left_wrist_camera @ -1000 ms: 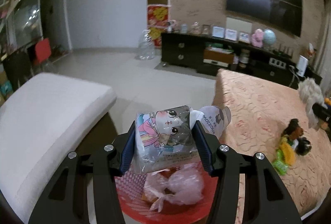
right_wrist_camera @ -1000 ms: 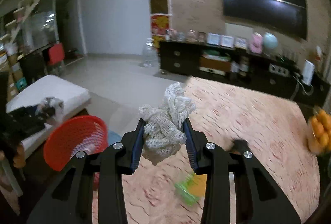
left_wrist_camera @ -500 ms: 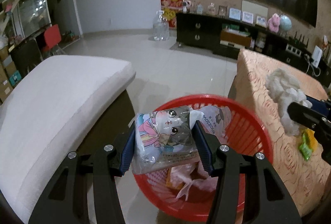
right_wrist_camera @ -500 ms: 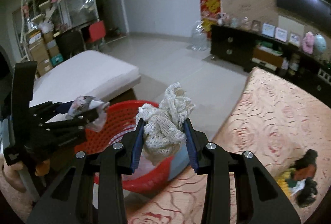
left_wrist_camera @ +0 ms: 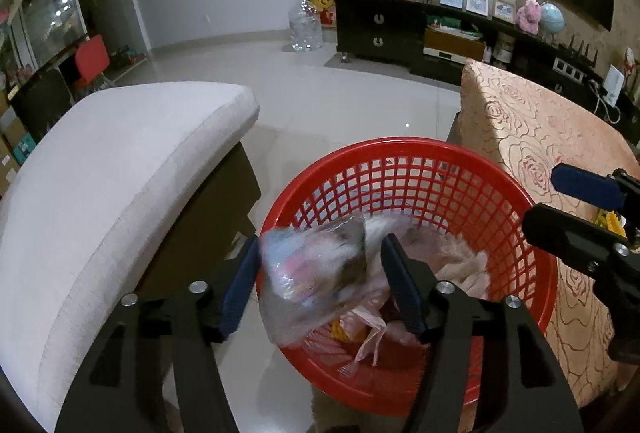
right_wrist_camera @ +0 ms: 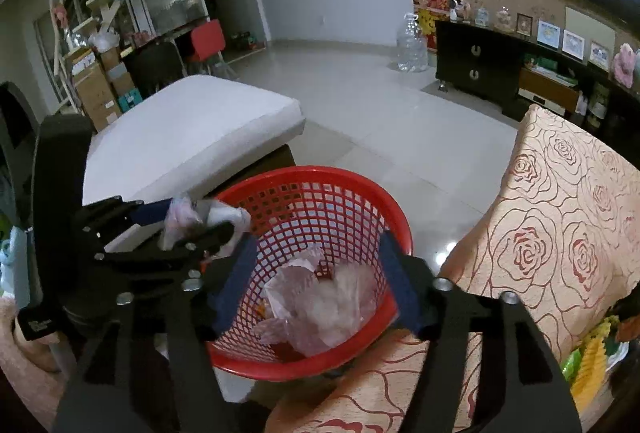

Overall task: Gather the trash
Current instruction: 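Carry the snack packet and white cloth over the red wastebasket and release both, then move both open grippers back toward the trash pile on the table, then grasp the yellow foam net with the right gripper while the left gripper grasps the green snack packet, then carry the green packet and yellow foam net over the red wastebasket and release both, then move both open grippers back toward the remaining trash on the table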

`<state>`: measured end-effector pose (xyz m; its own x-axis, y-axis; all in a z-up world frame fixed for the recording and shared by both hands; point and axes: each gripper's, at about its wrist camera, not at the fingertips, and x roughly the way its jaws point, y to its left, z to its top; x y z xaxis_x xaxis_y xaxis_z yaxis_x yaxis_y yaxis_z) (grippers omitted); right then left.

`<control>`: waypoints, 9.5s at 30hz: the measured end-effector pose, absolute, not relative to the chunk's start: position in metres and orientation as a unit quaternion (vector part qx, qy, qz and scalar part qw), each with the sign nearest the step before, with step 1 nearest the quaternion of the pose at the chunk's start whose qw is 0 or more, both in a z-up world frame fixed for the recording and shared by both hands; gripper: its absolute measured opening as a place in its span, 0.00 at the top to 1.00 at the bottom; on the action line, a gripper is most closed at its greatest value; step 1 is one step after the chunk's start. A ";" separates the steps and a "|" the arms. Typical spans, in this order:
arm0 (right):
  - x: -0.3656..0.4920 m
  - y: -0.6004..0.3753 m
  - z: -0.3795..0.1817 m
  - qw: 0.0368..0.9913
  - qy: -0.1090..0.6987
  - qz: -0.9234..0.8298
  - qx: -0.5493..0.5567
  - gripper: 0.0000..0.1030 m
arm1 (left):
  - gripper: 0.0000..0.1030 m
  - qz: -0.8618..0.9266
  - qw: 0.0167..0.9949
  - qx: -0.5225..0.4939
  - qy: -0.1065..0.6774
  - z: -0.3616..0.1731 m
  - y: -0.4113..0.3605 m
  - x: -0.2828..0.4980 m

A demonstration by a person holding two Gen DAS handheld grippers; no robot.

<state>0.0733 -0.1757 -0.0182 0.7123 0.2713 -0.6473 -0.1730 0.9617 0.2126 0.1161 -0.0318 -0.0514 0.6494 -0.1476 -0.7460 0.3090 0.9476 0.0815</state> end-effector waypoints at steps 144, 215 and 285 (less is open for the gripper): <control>-0.117 -0.453 -0.065 0.880 0.342 -0.209 0.254 0.56 | 0.51 -0.398 0.802 0.202 0.397 -0.116 -0.327 0.020; 0.076 -0.214 -0.001 0.935 0.345 0.056 0.053 0.56 | 0.51 -0.086 0.939 0.109 0.314 -0.026 -0.050 0.103; 0.024 -0.284 -0.020 0.931 0.356 -0.039 0.071 0.26 | 0.22 -0.175 0.920 0.082 0.340 -0.022 -0.100 0.087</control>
<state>0.0242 -0.2837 -0.0195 0.7434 -0.0225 -0.6684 0.1240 0.9867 0.1047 0.0867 -0.0997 -0.0222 0.7077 -0.2654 -0.6547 0.3772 0.9256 0.0326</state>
